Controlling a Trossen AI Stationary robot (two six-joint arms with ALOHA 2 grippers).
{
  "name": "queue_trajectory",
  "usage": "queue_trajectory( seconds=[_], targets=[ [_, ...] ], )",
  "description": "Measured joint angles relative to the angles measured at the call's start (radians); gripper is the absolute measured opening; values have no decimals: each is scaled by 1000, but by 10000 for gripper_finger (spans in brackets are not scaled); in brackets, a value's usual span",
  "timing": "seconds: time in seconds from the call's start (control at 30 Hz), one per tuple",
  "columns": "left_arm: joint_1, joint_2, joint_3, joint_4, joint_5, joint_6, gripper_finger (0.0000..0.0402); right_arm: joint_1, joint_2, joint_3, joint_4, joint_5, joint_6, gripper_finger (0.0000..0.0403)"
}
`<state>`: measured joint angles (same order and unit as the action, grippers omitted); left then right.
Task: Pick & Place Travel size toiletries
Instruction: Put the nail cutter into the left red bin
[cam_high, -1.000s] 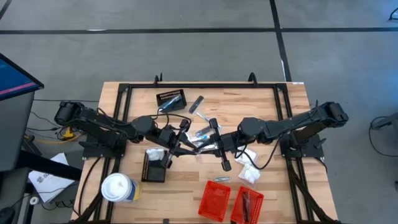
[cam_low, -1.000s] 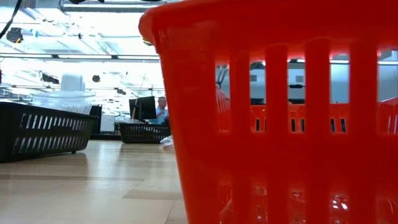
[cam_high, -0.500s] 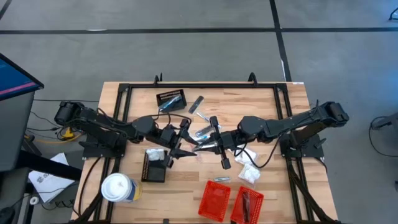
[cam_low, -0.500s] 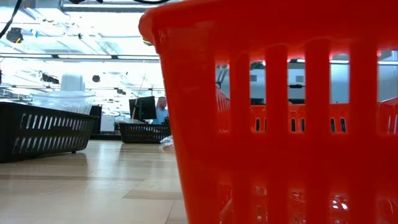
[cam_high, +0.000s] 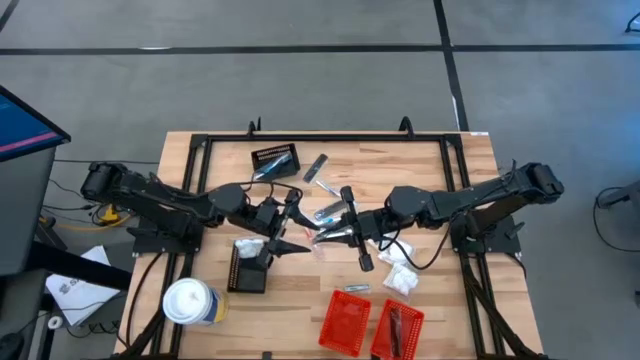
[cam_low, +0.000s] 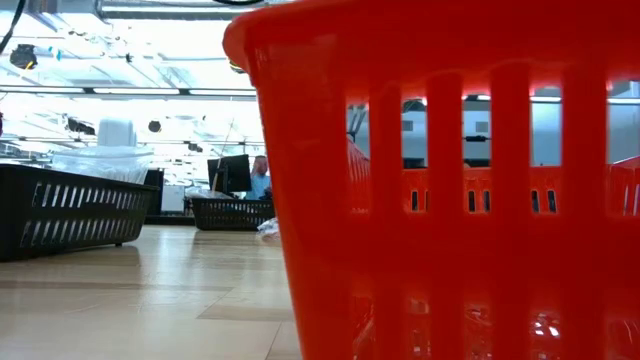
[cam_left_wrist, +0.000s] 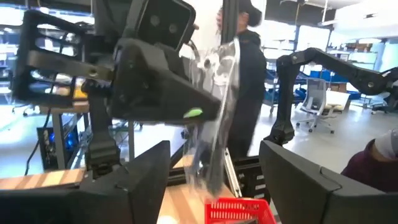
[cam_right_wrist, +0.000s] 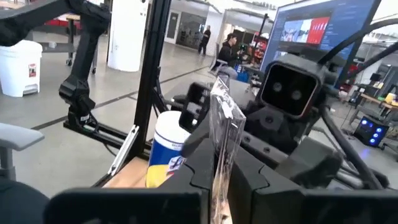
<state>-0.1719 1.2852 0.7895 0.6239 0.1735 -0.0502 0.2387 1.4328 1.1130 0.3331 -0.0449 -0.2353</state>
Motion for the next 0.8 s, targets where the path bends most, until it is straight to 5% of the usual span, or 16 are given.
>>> queue_trajectory(
  seconds=[0.43, 0.8],
  targets=[
    [-80, -141, 0, -248, -186, 84, 233, 74, -22, 1, -38, 1, -35, 12],
    [-101, -140, 0, -365, -191, 86, 230, 197, -18, 2, -248, 0, -217, 7]
  ],
)
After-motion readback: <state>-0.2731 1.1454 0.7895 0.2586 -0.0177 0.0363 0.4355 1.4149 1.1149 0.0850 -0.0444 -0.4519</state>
